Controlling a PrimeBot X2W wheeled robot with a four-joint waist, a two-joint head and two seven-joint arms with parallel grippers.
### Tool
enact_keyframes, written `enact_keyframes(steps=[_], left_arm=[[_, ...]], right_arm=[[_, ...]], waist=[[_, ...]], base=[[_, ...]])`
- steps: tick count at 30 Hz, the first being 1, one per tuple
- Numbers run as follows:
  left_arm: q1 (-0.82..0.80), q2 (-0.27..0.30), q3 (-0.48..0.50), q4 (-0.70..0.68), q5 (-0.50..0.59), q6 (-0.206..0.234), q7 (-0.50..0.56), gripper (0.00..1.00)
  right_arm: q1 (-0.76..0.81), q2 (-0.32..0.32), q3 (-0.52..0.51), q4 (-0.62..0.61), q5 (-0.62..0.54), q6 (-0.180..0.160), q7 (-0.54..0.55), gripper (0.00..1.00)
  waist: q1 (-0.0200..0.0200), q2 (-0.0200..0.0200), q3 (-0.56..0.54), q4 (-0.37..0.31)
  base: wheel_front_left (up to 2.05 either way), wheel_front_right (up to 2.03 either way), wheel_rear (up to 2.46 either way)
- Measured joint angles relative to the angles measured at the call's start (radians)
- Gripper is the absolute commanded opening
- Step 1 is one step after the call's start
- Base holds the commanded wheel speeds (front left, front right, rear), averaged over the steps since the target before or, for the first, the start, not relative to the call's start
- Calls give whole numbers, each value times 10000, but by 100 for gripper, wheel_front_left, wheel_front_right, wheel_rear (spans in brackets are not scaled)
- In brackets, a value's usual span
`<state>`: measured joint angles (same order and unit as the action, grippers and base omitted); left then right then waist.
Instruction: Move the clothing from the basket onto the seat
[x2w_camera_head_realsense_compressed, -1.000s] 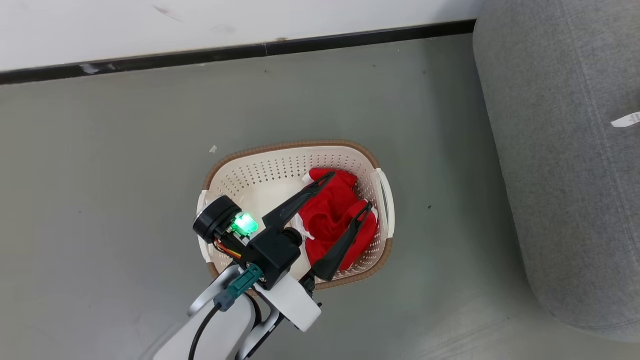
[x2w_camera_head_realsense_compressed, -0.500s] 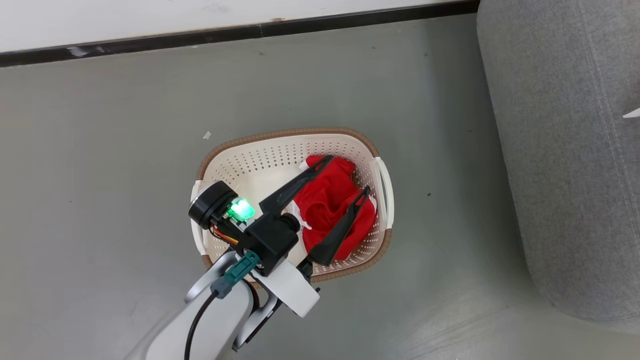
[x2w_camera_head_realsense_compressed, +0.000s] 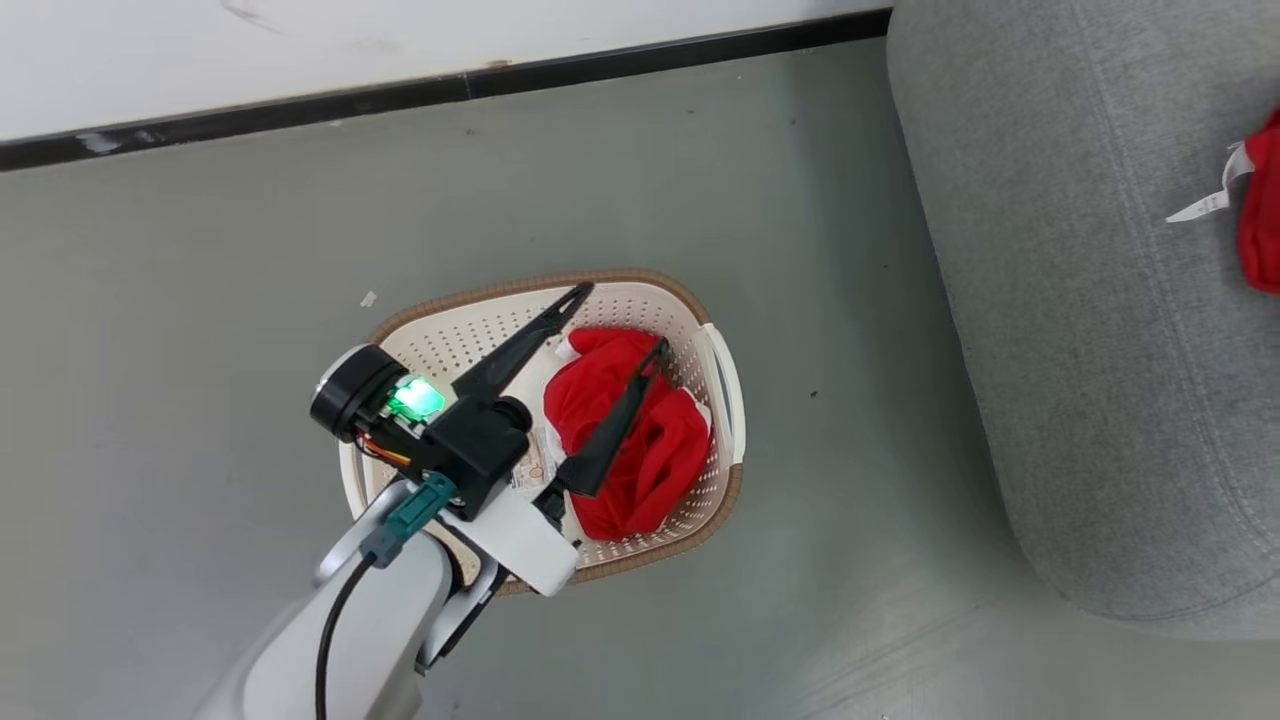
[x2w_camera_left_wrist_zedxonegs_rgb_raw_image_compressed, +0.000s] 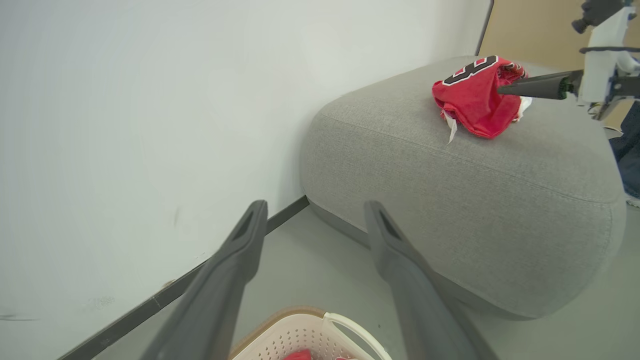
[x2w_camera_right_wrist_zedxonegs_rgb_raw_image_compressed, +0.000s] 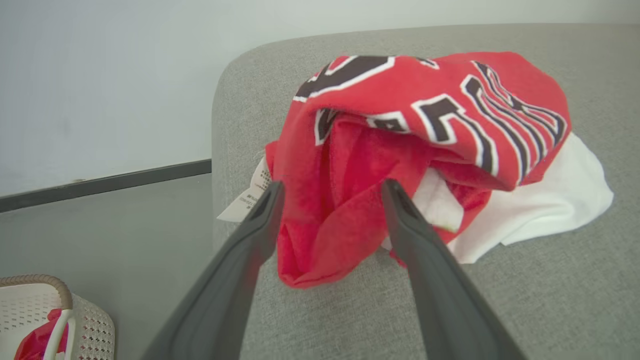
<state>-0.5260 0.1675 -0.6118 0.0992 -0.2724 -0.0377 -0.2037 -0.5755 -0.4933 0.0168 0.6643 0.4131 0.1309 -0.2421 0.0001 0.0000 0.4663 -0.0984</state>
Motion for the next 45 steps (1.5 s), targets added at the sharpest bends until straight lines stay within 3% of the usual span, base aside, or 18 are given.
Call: enact_keyframes(steps=[11,24,35,45], left_arm=[[303,244,982,376,-374,474,-320,100],[1668,267,2140,825,-773,1241,-445,100],[2978,194,3262,719,-1045,1939,-456,100],[3718,153,3444,585,-924,2023,-456,100]], right_arm=[[470,226,222,-1871,-232,0,-59,100],[1009,1371,278,-3365,-976,0,-102,100],[2028,2746,433,-3697,-1693,0,-104,100],[3339,3885,610,-3630,-1983,-2,-104,100]], waist=[[0,0,-798,-265],[0,0,-1846,-86],[0,0,-2779,400],[0,0,-3492,874]], base=[[0,0,0],[0,0,0],[0,0,0],[0,0,0]])
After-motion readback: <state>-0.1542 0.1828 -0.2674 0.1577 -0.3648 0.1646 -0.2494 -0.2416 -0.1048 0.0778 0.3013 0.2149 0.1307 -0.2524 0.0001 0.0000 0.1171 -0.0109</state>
